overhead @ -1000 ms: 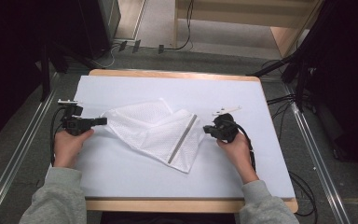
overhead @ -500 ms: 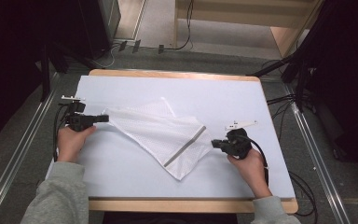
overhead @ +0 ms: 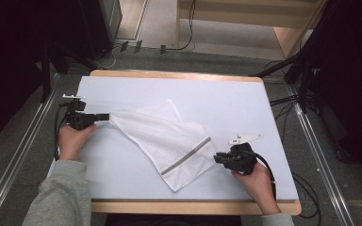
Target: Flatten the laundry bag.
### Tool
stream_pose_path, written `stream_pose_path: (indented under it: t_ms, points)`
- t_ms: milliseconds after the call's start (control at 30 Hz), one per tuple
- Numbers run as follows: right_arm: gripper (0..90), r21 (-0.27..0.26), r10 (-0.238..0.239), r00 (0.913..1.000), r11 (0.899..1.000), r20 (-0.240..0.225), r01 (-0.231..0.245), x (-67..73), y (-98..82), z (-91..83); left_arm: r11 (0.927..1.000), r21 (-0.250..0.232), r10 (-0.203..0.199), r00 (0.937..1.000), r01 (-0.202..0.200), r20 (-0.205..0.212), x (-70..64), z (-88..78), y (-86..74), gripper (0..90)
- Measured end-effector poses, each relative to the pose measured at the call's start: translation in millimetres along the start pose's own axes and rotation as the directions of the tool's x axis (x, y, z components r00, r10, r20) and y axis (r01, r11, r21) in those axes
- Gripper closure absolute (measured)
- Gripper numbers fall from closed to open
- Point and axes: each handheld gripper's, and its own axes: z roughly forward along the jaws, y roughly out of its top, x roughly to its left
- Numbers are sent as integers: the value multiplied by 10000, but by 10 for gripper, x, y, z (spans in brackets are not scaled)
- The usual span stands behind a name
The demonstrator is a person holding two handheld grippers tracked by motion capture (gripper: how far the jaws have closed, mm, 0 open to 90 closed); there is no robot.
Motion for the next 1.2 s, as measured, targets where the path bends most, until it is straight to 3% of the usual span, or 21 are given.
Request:
stream_pose_path:
  t_ms: [133,267,467,733,900,1067,1200]
  points:
    - [695,-701,168,9999,9974,26,-166,-48,44,-109,9998,52,202,9998,-202,-52,-59,-83,-7,630]
    - [690,-1061,97,9998,9943,178,-77,-70,100,-161,9988,-112,465,9988,-467,-159,-140,-207,-37,548]
    - [702,-1265,118,9998,9919,176,-94,-86,222,-135,9964,-102,845,9964,-844,49,-308,-301,-100,542]
    - [686,-1432,-123,9999,9896,75,132,-118,465,43,9938,0,1112,9929,-1113,432,-490,-268,-186,525]
    - [810,-1368,-356,9992,9899,154,374,-140,634,213,9925,6,1224,9913,-1226,484,-553,-268,-224,517]
    - [866,-1001,-165,9997,9948,173,181,-241,809,434,9914,54,1307,9901,-1311,504,-600,-265,-261,512]
    - [868,-620,-54,10000,9981,-27,53,-277,824,573,9912,94,1315,9901,-1322,496,-617,-258,-282,511]
